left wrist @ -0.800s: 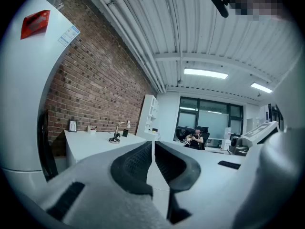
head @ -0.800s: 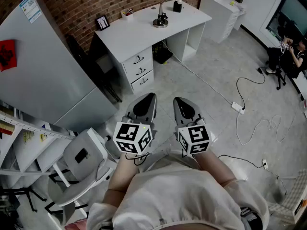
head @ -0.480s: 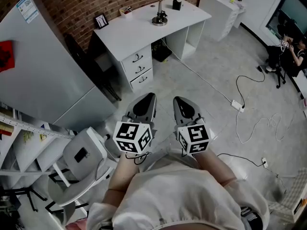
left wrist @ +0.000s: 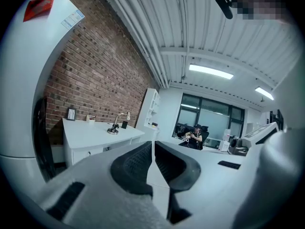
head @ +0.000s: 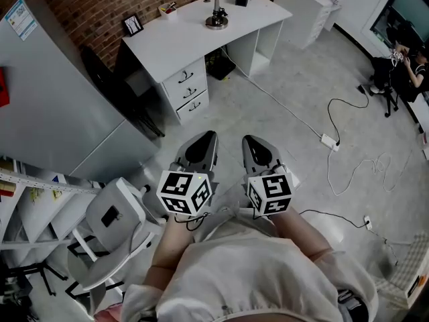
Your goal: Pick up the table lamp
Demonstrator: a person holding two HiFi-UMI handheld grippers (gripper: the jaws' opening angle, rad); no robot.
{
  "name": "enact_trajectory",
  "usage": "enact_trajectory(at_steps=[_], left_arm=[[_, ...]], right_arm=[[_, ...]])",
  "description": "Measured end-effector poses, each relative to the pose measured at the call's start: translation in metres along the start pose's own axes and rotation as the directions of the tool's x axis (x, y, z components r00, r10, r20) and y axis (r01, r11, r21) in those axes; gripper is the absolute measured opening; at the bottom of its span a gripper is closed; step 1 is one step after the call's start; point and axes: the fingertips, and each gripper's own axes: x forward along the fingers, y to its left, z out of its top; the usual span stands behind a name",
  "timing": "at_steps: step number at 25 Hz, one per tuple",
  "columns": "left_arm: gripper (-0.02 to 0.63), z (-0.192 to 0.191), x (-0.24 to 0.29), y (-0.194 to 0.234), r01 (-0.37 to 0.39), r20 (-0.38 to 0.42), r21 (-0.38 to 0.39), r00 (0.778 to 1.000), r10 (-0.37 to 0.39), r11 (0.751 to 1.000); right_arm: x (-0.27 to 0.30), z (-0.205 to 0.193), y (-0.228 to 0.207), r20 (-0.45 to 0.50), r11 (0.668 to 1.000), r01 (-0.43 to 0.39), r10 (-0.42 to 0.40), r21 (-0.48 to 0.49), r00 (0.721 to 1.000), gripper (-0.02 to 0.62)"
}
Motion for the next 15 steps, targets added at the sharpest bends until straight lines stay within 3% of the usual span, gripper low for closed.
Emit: enact_trajectory(at_steps=[7, 15], left_arm=[[0.032, 0.002, 0.045, 0.011, -0.085, 0.006, -0.014, 0.996, 0.085, 0.996], [0.032, 0.005, 0.137, 0.01, -0.187, 0.012, -0.042, 0.982, 0.187, 0.982]], right_arm=[[0.035, -0.005, -0.045, -0.032, 0.998, -0.053, 0.054, 0.019, 0.998, 0.028], [0.087, 0.015, -0.136, -0.038, 0.992, -0.13, 0.13, 0.001, 0.991, 0.029]])
